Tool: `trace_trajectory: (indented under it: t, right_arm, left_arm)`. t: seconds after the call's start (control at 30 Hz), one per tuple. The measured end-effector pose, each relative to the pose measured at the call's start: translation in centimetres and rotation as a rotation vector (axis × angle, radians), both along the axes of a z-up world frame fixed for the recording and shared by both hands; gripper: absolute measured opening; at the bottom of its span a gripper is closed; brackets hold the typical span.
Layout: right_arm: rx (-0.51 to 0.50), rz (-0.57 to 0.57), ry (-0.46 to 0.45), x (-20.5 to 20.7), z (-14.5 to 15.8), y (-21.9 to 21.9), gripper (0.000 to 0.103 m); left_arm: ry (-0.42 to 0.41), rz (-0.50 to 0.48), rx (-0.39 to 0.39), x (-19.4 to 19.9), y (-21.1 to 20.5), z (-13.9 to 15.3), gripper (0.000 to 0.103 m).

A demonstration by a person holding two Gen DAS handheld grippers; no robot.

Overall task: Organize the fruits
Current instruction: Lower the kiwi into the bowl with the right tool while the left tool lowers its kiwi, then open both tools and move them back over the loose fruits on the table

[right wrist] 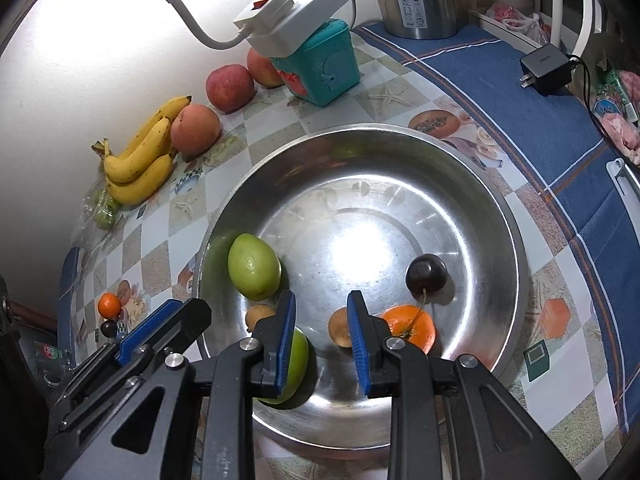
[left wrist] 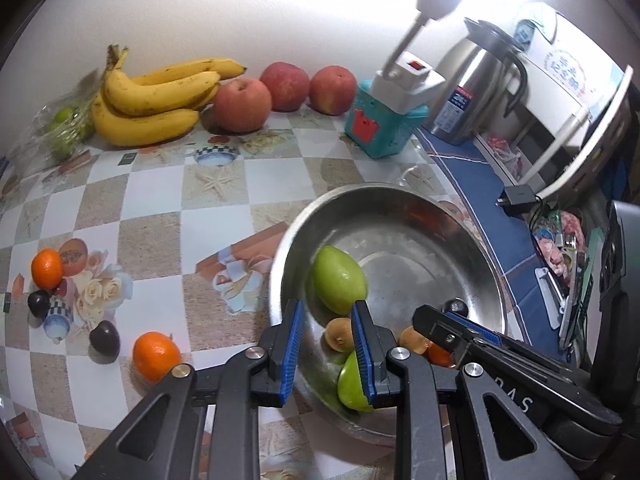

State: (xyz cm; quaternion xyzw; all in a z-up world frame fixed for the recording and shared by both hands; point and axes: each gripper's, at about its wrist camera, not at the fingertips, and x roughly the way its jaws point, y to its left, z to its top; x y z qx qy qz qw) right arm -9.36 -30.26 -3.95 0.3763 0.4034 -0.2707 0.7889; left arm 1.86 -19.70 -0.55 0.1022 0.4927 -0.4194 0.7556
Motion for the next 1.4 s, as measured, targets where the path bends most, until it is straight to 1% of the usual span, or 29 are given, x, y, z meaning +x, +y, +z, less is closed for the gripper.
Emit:
trace_trajectory:
  t: [0.1, 0.13, 0.17, 0.23, 0.4, 0.63, 0.7, 0.73, 0.77, 0.8, 0.83, 0.87, 0.9, 0.93, 0.97, 1.0, 1.07, 1.13, 1.27, 1.33, 1.4]
  right_arm:
    - [0.000, 0.003, 0.001, 0.1, 0.0, 0.1, 0.027]
    - [0.000, 0.003, 0.000, 0.1, 0.0, 0.1, 0.027]
    - [-0.001, 0.003, 0.001, 0.1, 0.0, 0.1, 0.027]
    - [-0.002, 0.004, 0.000, 0.1, 0.0, 0.1, 0.027]
    - [-0.003, 0.007, -0.001, 0.2, 0.1, 0.2, 0.027]
    - [-0.014, 0.020, -0.007, 0.3, 0.6, 0.7, 0.027]
    - [-0.025, 0.025, -0.014, 0.3, 1.1, 0.8, 0.027]
    - [-0.028, 0.026, -0.016, 0.3, 1.2, 0.9, 0.027]
    - [-0.033, 0.028, -0.015, 0.3, 1.3, 1.0, 0.027]
    - [-0.045, 0.031, -0.007, 0.4, 1.4, 1.1, 0.027]
    - [-0.056, 0.032, 0.004, 0.6, 1.5, 1.2, 0.027]
    - [-0.067, 0.033, 0.021, 0.7, 1.4, 1.3, 0.028]
    - [-0.076, 0.037, 0.042, 0.9, 1.3, 1.4, 0.037]
    - [-0.080, 0.040, 0.052, 1.0, 1.2, 1.4, 0.053]
    - [-0.086, 0.042, 0.060, 1.1, 1.1, 1.5, 0.059]
    - [-0.093, 0.045, 0.069, 1.2, 1.0, 1.6, 0.061]
    - [-0.098, 0.048, 0.084, 1.3, 0.9, 1.6, 0.062]
    - [-0.103, 0.050, 0.091, 1.4, 0.7, 1.7, 0.070]
    - [-0.110, 0.054, 0.103, 1.5, 0.6, 1.8, 0.072]
    - [-0.116, 0.057, 0.109, 1.6, 0.5, 2.0, 0.075]
    - [-0.113, 0.060, 0.109, 1.7, 0.5, 2.0, 0.076]
  left_arm:
    - [-0.004, 0.040, 0.031, 0.7, 0.7, 0.0, 0.029]
    - [-0.012, 0.062, 0.058, 1.0, 0.9, 0.0, 0.031]
    - [-0.027, 0.085, 0.077, 1.2, 1.2, 0.0, 0.038]
    - [-0.040, 0.119, 0.091, 1.7, 1.9, 0.2, 0.044]
    - [-0.043, 0.195, 0.141, 2.7, 3.6, 0.7, 0.044]
    - [-0.020, 0.275, 0.148, 3.8, 5.3, 1.2, 0.045]
    - [-0.014, 0.282, 0.149, 3.9, 5.5, 1.3, 0.047]
    - [-0.009, 0.283, 0.151, 3.9, 5.6, 1.3, 0.053]
    - [-0.002, 0.284, 0.155, 3.9, 5.6, 1.2, 0.067]
    - [0.007, 0.287, 0.158, 3.9, 5.6, 1.1, 0.076]
    - [0.013, 0.288, 0.159, 3.9, 5.7, 1.0, 0.091]
    - [0.018, 0.290, 0.161, 3.9, 5.7, 0.9, 0.097]
    - [0.018, 0.292, 0.165, 3.9, 5.7, 0.8, 0.098]
    - [0.015, 0.292, 0.173, 3.8, 5.7, 0.7, 0.098]
    - [0.013, 0.290, 0.180, 3.8, 5.7, 0.7, 0.099]
    - [0.013, 0.289, 0.186, 3.8, 5.7, 0.6, 0.100]
    - [0.017, 0.293, 0.195, 3.9, 5.8, 0.4, 0.103]
    - [0.022, 0.300, 0.203, 4.0, 6.0, 0.2, 0.103]
    - [0.031, 0.311, 0.224, 4.2, 6.2, -0.3, 0.103]
    - [0.038, 0.310, 0.227, 4.2, 6.3, -0.5, 0.103]
    - [0.038, 0.309, 0.226, 4.2, 6.3, -0.5, 0.103]
